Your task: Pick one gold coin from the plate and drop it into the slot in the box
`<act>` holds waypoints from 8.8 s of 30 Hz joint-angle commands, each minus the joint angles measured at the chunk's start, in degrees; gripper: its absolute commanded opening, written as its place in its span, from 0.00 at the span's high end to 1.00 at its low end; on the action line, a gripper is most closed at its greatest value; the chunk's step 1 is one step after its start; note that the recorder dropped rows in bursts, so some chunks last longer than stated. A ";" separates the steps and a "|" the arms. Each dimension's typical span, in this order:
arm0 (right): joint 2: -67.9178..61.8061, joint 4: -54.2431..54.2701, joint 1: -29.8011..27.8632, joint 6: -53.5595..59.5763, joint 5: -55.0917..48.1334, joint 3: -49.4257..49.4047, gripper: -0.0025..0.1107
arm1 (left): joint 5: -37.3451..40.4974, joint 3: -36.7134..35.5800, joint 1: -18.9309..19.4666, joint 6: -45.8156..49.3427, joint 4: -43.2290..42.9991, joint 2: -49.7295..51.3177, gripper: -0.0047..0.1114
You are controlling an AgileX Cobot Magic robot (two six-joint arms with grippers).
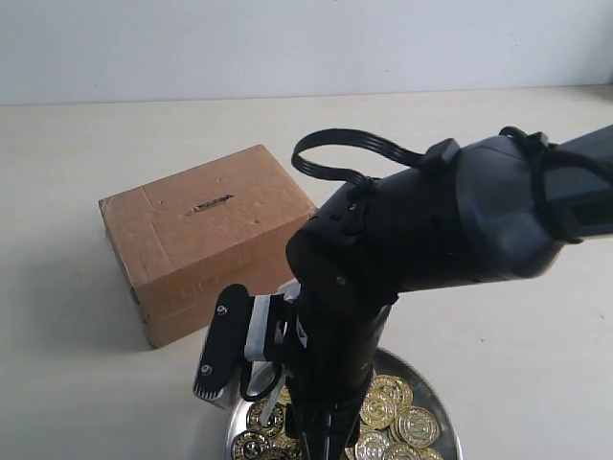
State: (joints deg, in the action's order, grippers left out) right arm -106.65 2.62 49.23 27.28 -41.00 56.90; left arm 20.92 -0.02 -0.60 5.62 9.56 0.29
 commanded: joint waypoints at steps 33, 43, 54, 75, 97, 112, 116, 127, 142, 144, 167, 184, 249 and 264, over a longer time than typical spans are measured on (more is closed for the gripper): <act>-2.21 0.22 -1.73 -4.94 0.80 0.08 0.58 | -0.56 0.02 0.11 0.16 0.33 -0.29 0.96; -2.21 -0.20 -1.73 -8.16 1.03 0.08 0.60 | -0.56 0.02 0.11 0.16 0.33 -0.29 0.96; -2.21 -0.61 -1.73 -8.38 0.82 0.08 0.77 | -0.56 0.02 0.11 0.16 0.33 -0.29 0.96; 14.18 2.04 5.95 4.78 -10.02 0.08 0.77 | -0.56 0.02 0.11 0.16 0.33 -0.29 0.96; 20.91 8.03 8.71 6.08 -11.42 0.08 0.77 | -2.07 0.02 0.11 1.56 -0.27 -0.29 0.96; 20.91 9.17 8.71 6.08 -11.20 0.08 0.77 | 2.02 4.32 0.00 7.43 45.45 2.88 0.96; 20.91 6.74 8.71 5.53 -9.88 0.08 0.77 | 10.49 11.32 0.00 19.08 54.87 12.92 0.96; 20.91 -4.54 8.71 -6.94 -0.01 0.08 0.77 | 42.61 20.12 0.00 41.32 64.53 52.39 0.96; 20.91 -10.55 8.71 -15.80 0.34 0.08 0.77 | 44.51 24.28 -16.57 55.74 76.59 82.51 0.78; 20.91 -10.55 8.71 -15.91 -0.44 0.08 0.77 | 44.51 26.33 -17.47 55.74 76.98 85.23 0.59; 20.91 -10.81 8.71 -18.99 3.42 0.08 0.77 | 37.42 31.31 -22.36 57.03 80.51 86.45 0.50; 20.91 -16.49 8.71 -24.83 3.31 0.08 0.77 | 36.76 31.31 -22.36 57.28 80.80 86.45 0.50; 29.53 -8.64 8.71 -24.49 -9.88 -5.70 0.98 | 21.69 53.50 -23.87 56.82 45.75 80.44 0.96; 29.53 -8.64 8.71 -24.49 -3.26 -12.77 0.98 | 9.23 59.27 -23.87 62.19 33.35 92.37 0.96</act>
State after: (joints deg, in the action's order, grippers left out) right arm -77.55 -5.82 57.96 2.52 -45.08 44.33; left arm 30.54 57.28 -24.64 67.47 44.06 90.80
